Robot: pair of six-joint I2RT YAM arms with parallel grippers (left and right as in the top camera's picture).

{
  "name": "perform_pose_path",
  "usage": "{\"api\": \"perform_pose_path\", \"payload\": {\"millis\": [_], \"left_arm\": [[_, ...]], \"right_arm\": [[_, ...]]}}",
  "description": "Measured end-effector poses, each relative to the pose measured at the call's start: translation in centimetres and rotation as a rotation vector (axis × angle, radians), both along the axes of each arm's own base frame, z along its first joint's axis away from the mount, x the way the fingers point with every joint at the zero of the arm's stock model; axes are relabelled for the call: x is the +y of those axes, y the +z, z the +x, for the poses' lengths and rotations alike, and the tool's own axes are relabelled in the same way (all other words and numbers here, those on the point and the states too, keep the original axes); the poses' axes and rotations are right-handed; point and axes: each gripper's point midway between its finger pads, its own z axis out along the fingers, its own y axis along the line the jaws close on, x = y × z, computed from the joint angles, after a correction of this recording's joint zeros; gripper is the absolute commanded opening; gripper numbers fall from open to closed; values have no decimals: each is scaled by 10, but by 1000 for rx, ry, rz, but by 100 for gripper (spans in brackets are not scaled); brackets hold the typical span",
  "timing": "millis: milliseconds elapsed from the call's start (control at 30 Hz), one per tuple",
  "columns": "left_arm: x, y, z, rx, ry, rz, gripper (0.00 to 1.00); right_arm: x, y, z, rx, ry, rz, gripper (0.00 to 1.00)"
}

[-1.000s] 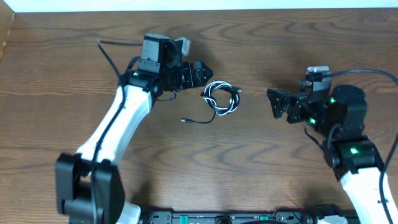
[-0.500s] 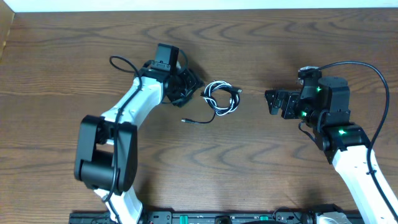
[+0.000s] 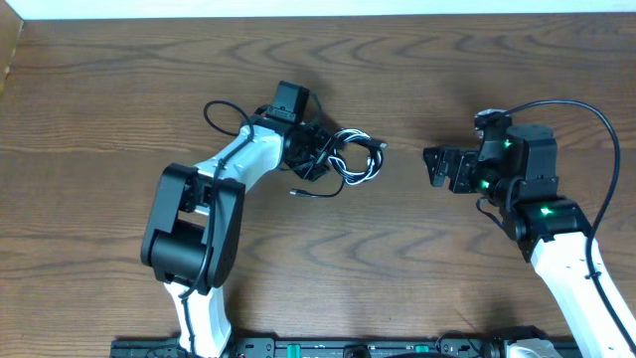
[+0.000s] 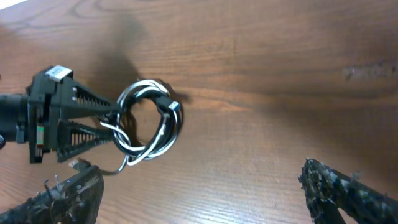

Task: Untangle cables
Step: 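Close the left gripper on the cable bundle and lift it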

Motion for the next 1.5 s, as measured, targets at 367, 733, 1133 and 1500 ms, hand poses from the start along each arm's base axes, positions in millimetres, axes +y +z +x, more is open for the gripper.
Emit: {"api": "perform_pose_path", "payload": {"millis": [367,733,1133,1500], "left_arm": [[5,-4,3,0,38,43,31],[17,-10,6,-11,67,112,31],[21,-11,9,-29,71,141,8],[-8,22,38,-344,-190,46,7]], "right_arm": [[0,-4,-4,25,3,-3,98],[0,-6,-6,34,3,-4,99],[1,-6,-6,36,7,-1,99],[8,0,-5,16,36,34,85]]}}
